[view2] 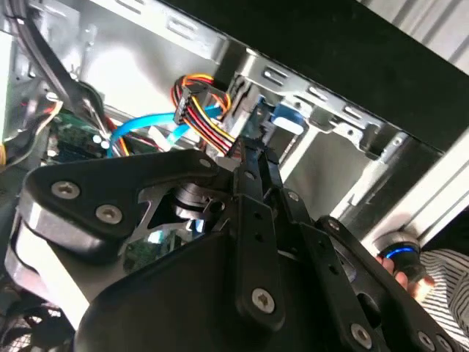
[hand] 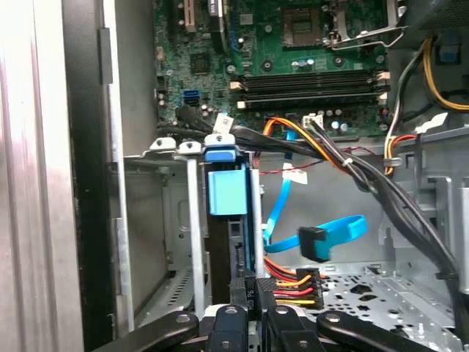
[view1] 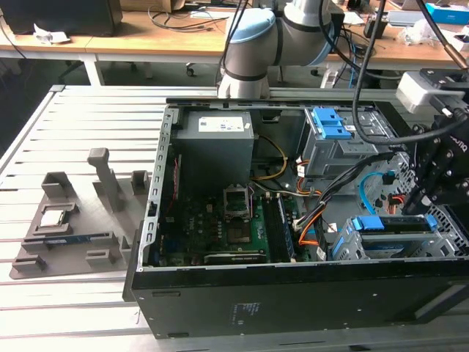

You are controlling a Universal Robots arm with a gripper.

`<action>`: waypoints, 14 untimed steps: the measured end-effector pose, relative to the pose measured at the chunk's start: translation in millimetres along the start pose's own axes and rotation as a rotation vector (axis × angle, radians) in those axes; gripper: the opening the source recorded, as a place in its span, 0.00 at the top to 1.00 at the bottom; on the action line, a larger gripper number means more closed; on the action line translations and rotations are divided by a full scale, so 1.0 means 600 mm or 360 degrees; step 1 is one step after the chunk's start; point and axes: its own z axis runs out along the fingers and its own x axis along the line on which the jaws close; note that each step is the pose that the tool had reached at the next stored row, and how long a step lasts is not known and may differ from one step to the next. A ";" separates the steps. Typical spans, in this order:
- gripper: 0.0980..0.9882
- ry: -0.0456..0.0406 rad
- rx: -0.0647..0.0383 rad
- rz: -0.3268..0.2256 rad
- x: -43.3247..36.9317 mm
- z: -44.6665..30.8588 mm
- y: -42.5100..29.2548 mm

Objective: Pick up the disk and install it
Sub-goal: 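Insert the first disk wire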

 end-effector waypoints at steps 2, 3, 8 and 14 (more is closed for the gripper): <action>0.92 0.0001 0.0000 0.0000 0.001 0.001 0.000; 0.92 0.0001 0.0000 0.0000 0.002 0.003 0.000; 0.92 0.0001 0.0000 0.0000 0.002 0.010 -0.001; 0.92 0.0001 0.0000 -0.0001 0.003 0.015 -0.002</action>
